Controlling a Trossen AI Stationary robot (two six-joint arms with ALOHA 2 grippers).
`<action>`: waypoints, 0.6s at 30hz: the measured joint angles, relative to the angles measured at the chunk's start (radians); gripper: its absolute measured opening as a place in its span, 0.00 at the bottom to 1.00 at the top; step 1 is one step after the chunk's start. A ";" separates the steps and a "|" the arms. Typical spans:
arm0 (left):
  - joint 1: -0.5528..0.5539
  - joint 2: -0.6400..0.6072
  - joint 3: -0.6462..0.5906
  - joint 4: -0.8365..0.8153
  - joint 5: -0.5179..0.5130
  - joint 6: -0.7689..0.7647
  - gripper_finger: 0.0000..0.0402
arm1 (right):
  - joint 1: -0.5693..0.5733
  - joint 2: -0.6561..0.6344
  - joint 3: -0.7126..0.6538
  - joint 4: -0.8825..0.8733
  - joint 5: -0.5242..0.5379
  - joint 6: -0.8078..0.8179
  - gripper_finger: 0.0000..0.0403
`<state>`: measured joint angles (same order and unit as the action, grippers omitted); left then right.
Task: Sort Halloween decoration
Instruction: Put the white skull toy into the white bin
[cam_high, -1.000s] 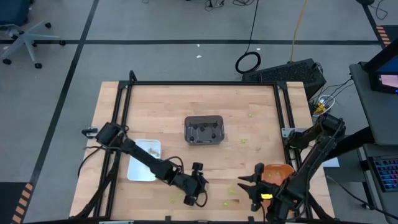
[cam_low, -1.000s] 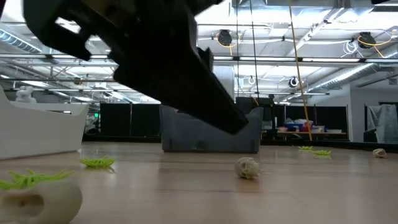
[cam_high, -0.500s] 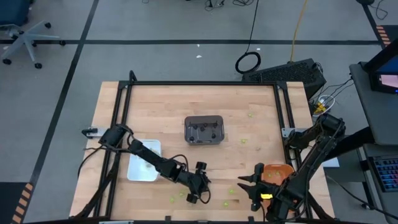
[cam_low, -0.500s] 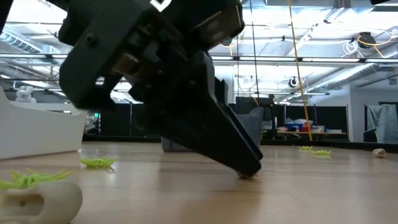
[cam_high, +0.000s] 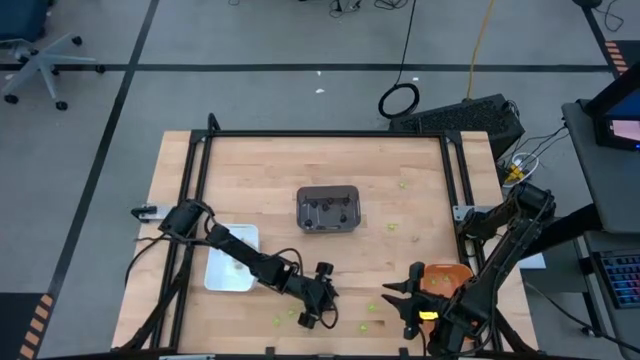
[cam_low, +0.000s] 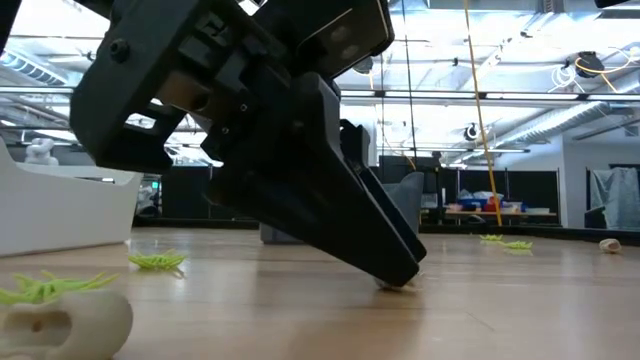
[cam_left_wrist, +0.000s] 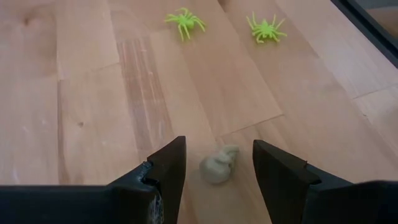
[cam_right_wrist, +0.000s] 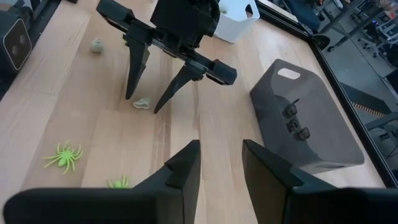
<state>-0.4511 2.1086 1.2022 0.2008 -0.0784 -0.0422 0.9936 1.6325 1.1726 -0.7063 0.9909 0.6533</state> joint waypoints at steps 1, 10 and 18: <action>0.000 0.000 0.000 0.000 0.000 0.005 0.46 | 0.000 0.000 0.000 0.000 0.000 0.000 0.26; 0.001 0.000 -0.044 0.047 0.000 0.034 0.46 | 0.000 0.000 0.000 0.000 -0.001 0.000 0.26; 0.006 0.011 -0.062 0.099 0.013 0.024 0.46 | 0.000 0.000 0.000 0.000 -0.001 0.000 0.26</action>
<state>-0.4454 2.1195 1.1401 0.3003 -0.0651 -0.0178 0.9936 1.6325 1.1725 -0.7066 0.9900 0.6533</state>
